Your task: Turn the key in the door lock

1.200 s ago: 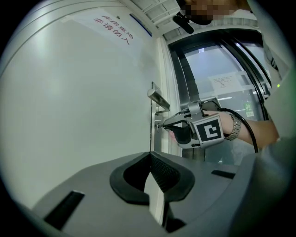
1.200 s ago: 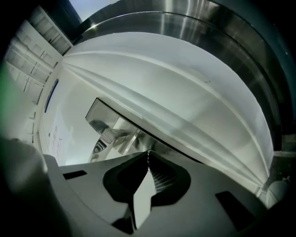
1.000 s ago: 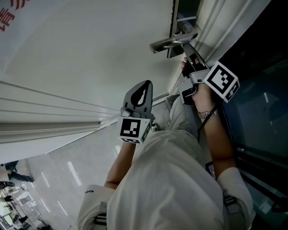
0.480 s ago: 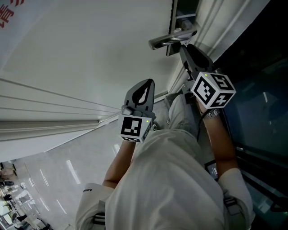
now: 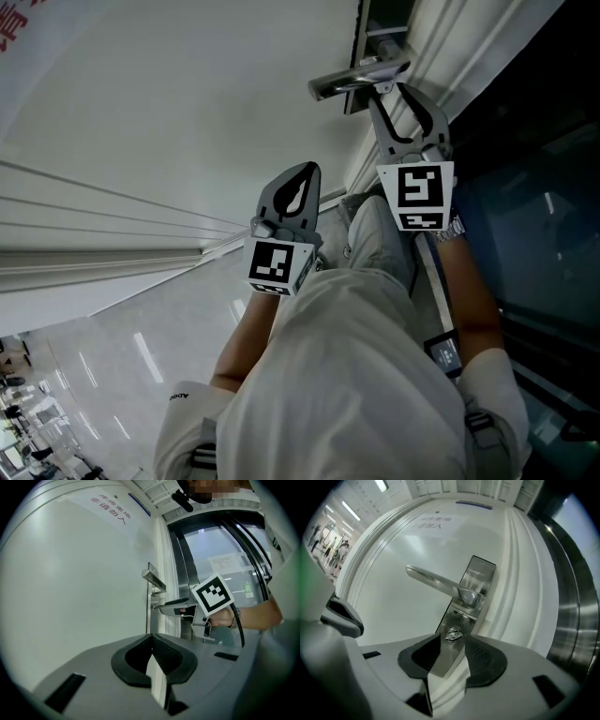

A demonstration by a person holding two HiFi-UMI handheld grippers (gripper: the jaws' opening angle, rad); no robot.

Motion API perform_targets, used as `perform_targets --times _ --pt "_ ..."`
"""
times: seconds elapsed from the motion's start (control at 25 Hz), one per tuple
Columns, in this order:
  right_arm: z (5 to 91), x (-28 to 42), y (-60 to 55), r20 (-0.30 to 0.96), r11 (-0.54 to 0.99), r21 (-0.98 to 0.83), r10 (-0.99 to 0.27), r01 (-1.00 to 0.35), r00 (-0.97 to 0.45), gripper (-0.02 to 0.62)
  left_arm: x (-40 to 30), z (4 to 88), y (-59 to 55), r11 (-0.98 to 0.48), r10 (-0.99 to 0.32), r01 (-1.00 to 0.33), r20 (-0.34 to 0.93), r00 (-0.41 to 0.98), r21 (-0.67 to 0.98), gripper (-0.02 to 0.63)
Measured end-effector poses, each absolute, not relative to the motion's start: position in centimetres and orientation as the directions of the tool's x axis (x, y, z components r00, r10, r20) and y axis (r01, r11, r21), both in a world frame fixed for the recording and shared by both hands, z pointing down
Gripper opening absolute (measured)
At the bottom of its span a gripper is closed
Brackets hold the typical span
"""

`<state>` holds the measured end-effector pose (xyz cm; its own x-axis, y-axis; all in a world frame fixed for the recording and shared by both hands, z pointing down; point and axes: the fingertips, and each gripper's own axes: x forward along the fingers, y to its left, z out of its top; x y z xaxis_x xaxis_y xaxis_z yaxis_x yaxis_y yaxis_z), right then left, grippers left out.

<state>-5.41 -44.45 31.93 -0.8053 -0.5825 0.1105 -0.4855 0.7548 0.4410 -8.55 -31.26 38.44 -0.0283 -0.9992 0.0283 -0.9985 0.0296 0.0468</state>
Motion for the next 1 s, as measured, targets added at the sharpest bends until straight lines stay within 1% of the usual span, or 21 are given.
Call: perform_targets --times 0.2,0.32,0.44,0.52,0.76,1.0 --pt "31.9 -5.4 -45.0 0.091 0.624 0.652 -0.628 -0.43 -0.773 0.146 -8.7 38.4 -31.3 0.034 -0.999 -0.998 0.028 -0.032 0.044 0.008" --pt "32.2 -5.6 -44.8 0.076 0.508 0.786 -0.646 -0.353 -0.759 0.146 -8.9 39.0 -31.2 0.037 -0.998 -0.998 0.044 -0.035 0.045 0.009" --pt "32.3 -5.9 -44.7 0.062 0.403 0.871 -0.657 -0.281 -0.751 0.146 -9.0 39.0 -31.2 0.038 -0.998 -0.998 0.044 -0.036 0.045 0.009" --pt "32.4 -6.2 -44.7 0.047 0.341 0.908 -0.661 -0.244 -0.748 0.146 -9.1 39.1 -31.2 0.042 -0.998 -0.998 0.048 -0.04 0.043 0.008" --pt "33.1 -6.9 -44.8 0.044 0.234 0.96 -0.666 -0.152 -0.745 0.146 -9.0 38.7 -31.2 0.043 -0.998 -0.998 0.037 -0.042 0.043 0.008" --pt "32.8 -7.1 -45.2 0.046 0.216 0.967 -0.664 -0.133 -0.746 0.144 -9.0 39.0 -31.1 0.047 -0.998 -0.998 0.046 -0.045 0.044 0.009"
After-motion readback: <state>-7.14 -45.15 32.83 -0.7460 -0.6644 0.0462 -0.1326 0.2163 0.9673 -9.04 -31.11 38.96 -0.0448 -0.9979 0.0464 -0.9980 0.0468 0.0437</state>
